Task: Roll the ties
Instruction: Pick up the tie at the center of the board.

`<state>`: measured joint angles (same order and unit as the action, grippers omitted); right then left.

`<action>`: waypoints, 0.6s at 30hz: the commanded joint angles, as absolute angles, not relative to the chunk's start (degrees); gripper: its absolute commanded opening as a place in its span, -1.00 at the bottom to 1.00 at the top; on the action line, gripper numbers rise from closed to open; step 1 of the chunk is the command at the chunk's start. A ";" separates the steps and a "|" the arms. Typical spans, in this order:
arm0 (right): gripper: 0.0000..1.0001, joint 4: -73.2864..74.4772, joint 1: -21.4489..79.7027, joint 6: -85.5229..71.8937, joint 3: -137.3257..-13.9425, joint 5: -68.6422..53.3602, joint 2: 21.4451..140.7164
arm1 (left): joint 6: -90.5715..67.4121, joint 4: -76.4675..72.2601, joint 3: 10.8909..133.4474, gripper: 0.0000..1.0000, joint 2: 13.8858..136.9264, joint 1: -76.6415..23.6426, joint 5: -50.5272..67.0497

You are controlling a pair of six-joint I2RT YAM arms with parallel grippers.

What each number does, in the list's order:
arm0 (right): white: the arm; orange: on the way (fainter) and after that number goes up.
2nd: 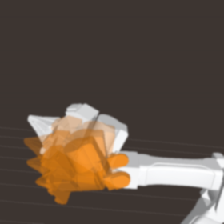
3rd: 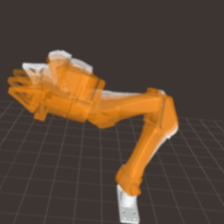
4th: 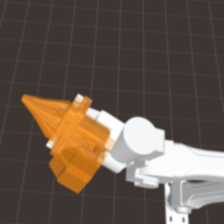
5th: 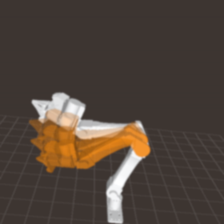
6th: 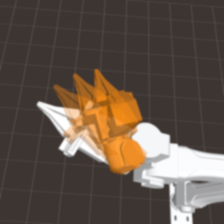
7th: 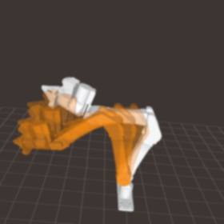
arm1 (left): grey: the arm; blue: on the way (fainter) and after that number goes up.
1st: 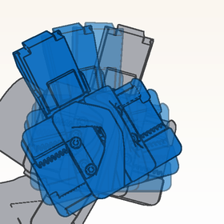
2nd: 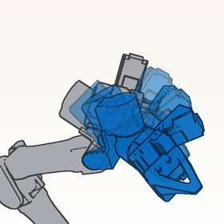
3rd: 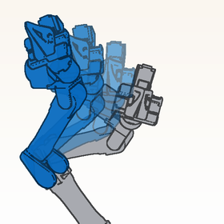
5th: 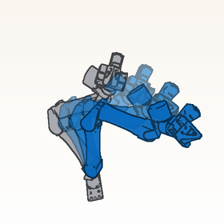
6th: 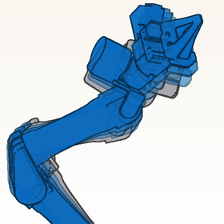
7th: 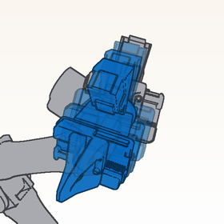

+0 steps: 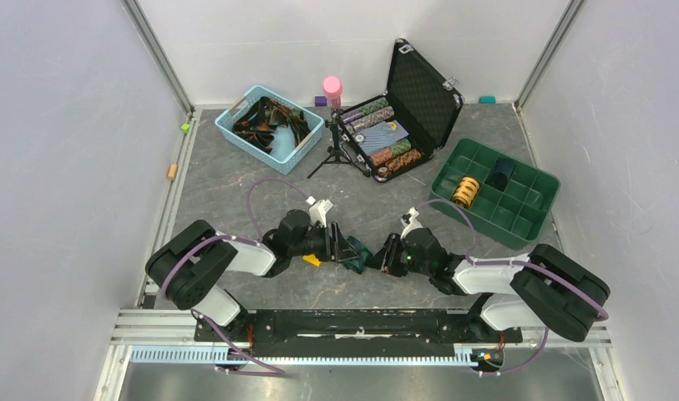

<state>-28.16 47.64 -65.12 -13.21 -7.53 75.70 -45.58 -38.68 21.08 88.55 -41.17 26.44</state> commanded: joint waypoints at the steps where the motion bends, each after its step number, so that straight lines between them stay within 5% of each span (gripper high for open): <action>1: -0.23 -30.49 47.88 -64.15 -13.62 -7.09 73.06 | -47.95 -42.87 20.43 0.16 90.20 -41.88 30.85; 18: 0.41 -34.09 43.44 -61.34 -5.60 -7.67 56.01 | -52.29 -45.85 21.97 0.15 87.63 -41.40 30.94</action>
<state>-28.38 44.82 -62.15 -7.51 -6.15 58.17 -50.13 -43.40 20.93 90.39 -41.54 29.43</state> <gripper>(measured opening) 0.647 0.582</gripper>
